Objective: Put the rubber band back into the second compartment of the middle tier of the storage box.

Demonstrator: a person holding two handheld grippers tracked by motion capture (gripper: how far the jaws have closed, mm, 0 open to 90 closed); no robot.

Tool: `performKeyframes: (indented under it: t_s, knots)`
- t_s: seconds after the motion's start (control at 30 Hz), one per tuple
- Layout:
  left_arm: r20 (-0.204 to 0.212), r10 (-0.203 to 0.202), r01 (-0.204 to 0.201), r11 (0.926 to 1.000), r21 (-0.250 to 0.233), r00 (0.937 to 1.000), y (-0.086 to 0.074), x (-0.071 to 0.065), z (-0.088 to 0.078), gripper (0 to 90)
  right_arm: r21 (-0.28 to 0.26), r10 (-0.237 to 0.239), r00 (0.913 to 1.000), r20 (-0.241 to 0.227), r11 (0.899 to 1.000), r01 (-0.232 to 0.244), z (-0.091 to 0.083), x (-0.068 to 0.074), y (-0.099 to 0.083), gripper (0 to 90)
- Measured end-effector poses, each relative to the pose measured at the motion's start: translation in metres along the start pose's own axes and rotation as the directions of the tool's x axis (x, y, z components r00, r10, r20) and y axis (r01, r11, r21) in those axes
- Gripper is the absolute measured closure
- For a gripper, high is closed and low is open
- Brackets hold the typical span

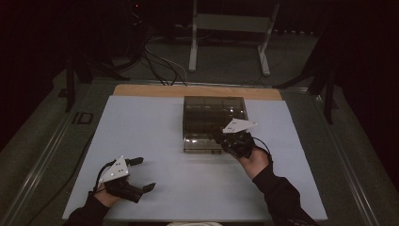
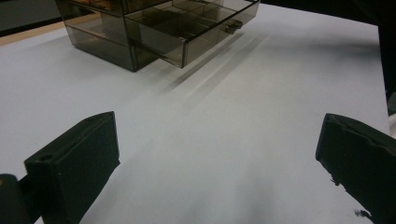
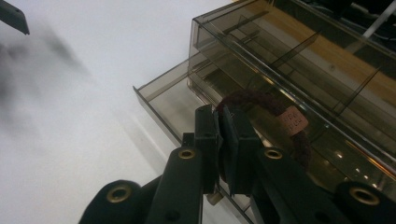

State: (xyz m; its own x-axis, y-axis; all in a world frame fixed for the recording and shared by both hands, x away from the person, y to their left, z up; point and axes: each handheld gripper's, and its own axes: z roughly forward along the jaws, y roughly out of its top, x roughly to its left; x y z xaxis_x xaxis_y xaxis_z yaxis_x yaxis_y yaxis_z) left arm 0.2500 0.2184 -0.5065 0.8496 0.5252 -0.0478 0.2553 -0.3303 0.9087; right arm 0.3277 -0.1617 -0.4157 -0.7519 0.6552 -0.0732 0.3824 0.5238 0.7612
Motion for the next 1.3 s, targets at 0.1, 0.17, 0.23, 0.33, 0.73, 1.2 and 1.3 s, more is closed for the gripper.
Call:
performKeyframes:
  t_s: [0.1, 0.17, 0.23, 0.33, 0.73, 1.2, 1.3]
  knots:
    - [-0.001, 0.001, -0.001, 1.0000, 0.002, 1.0000, 0.000, 0.000, 0.000, 0.8, 0.005, 0.011, 0.9999, -0.009, 1.000, -0.011, 0.004, -0.002, 0.000, 85.3]
    - [-0.002, 0.003, -0.003, 1.0000, 0.004, 1.0000, 0.000, 0.000, 0.000, 0.8, 0.005, 0.013, 0.9999, -0.010, 1.000, -0.013, 0.006, -0.002, 0.001, 85.3]
    - [-0.001, 0.003, -0.003, 1.0000, 0.003, 1.0000, 0.000, 0.000, 0.000, 0.8, 0.005, 0.011, 0.9999, -0.009, 1.000, -0.011, 0.009, -0.002, 0.001, 85.3]
    - [-0.001, 0.003, -0.003, 1.0000, 0.002, 1.0000, 0.000, 0.000, 0.000, 0.8, 0.009, 0.015, 0.9998, -0.012, 1.000, -0.015, 0.014, -0.003, 0.001, 85.3]
    - [-0.001, 0.003, -0.003, 1.0000, 0.002, 1.0000, 0.000, 0.000, 0.000, 0.9, 0.029, 0.034, 0.9985, -0.043, 0.999, -0.033, 0.030, -0.003, -0.004, 85.3]
    - [-0.001, 0.006, -0.006, 1.0000, 0.005, 1.0000, 0.000, 0.000, 0.000, 0.8, 0.068, 0.057, 0.9955, -0.076, 0.996, -0.052, 0.044, -0.003, -0.009, 85.3]
    - [-0.001, 0.006, -0.006, 1.0000, 0.004, 1.0000, 0.000, 0.000, 0.000, 0.9, 0.071, 0.066, 0.9947, -0.079, 0.996, -0.060, 0.046, -0.004, -0.009, 85.3]
